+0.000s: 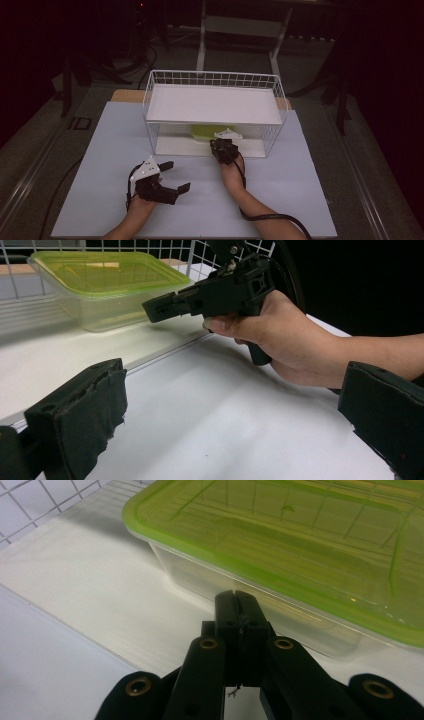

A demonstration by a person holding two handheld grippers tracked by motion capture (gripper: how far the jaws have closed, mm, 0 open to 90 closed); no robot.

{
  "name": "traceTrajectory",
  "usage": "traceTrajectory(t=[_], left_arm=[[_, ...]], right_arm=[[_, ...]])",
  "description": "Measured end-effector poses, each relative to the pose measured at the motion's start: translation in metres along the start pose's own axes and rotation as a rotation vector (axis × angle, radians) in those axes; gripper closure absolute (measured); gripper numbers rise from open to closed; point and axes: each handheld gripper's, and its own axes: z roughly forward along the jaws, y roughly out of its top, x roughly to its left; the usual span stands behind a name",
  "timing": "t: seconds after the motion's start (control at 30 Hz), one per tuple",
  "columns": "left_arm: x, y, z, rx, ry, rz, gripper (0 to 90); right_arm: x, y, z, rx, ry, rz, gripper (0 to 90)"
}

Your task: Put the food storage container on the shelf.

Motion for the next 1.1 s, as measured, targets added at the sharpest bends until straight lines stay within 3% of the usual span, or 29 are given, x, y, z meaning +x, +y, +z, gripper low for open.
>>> traceTrajectory(t=[0.3,0.57,0.67,0.77,0.9,1.1], left_arm=[[-0.001,-0.001,0.001,0.002,-0.009,-0.003,0.1],[0.000,-0.001,0.001,0.002,-0.006,-0.001,0.1],[0.000,0.000,0.001,0.001,-0.005,-0.001,0.1],[0.000,0.000,0.001,0.000,-0.004,-0.002,0.0],[0.000,0.001,0.000,0.000,-0.002,-0.002,0.0],[0.001,0.002,0.001,0.003,-0.007,0.005,0.1]], right_arm=[[0.003,0.000,0.003,-0.008,-0.003,-0.011,89.9],[0.004,-0.001,0.006,-0.009,0.005,0.010,89.9],[0.004,-0.001,0.004,-0.018,0.029,0.017,89.8],[0.008,-0.001,-0.001,-0.015,0.041,-0.002,89.8],[0.010,-0.001,-0.008,-0.010,0.048,0.011,89.4],[0.011,-0.003,-0.027,-0.024,0.099,0.002,84.3]])
